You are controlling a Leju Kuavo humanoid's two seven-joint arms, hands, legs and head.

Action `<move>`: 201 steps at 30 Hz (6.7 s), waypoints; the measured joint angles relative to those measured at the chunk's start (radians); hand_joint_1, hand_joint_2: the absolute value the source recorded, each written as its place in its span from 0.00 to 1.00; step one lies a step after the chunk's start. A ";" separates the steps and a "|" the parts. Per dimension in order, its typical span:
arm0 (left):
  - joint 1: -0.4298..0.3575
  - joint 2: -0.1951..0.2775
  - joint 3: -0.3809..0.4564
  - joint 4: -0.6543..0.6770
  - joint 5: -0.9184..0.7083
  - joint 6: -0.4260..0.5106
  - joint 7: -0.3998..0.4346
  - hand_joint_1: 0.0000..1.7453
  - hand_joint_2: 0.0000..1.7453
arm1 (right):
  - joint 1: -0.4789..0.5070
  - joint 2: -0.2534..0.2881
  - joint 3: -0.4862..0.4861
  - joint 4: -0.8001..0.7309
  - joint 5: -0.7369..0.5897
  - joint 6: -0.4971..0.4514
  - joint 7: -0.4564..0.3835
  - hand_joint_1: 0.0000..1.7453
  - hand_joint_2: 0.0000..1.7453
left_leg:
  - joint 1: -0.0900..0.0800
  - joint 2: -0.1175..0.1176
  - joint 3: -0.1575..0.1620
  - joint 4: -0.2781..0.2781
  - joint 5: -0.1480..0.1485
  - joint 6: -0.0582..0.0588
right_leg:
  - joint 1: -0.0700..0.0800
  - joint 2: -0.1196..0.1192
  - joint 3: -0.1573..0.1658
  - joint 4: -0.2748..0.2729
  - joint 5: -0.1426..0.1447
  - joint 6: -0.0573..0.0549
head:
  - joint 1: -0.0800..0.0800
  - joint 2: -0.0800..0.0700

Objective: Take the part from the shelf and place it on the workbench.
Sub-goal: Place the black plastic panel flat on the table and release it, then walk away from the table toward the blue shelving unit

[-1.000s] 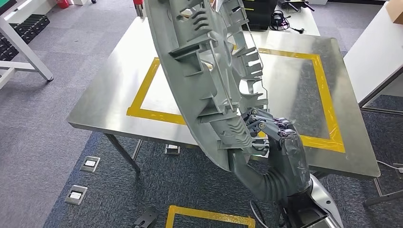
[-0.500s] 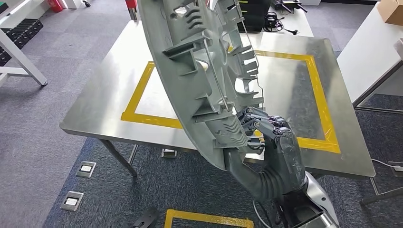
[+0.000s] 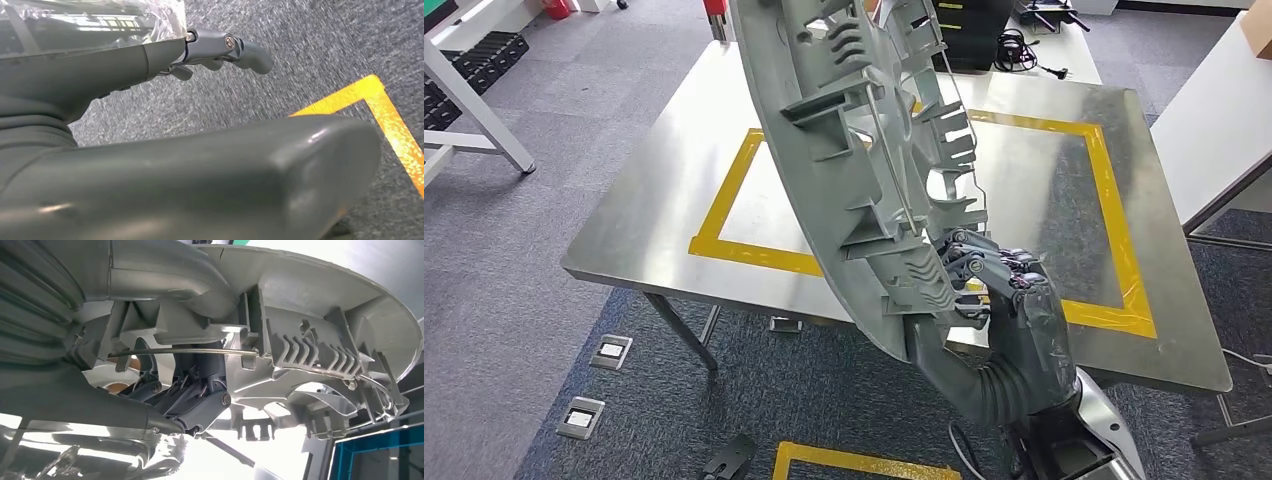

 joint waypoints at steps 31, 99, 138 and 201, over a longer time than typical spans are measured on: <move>-0.058 -0.052 0.002 0.000 -0.157 -0.030 0.076 0.00 1.00 | -0.551 0.105 0.122 0.878 0.000 0.193 0.452 1.00 1.00 | -0.003 0.000 0.006 -0.017 0.011 -0.009 | -0.003 -0.002 0.003 -0.012 0.006 -0.004 | -0.003 0.000; -0.028 -0.068 0.105 0.006 -0.240 -0.048 0.105 0.00 0.00 | -0.539 0.211 0.255 1.392 0.133 0.181 0.440 0.00 0.00 | -0.003 0.001 0.008 -0.017 0.011 -0.009 | -0.003 0.000 0.003 -0.013 0.007 -0.003 | -0.004 0.000; 0.077 -0.082 0.132 0.007 -0.081 0.006 -0.011 0.00 0.00 | -0.113 -0.143 -0.177 0.144 -0.349 -0.064 0.123 0.00 0.00 | -0.004 0.002 0.010 -0.017 0.009 -0.007 | -0.004 0.002 0.005 -0.015 0.007 -0.002 | -0.004 0.000; 0.083 -0.087 0.121 -0.074 0.043 0.094 0.001 0.00 0.00 | -0.044 -0.192 -0.233 0.021 -0.351 -0.028 0.132 0.00 0.00 | -0.012 0.013 -0.042 -0.019 0.069 -0.003 | -0.008 -0.007 0.123 -0.056 -0.045 -0.012 | 0.000 0.000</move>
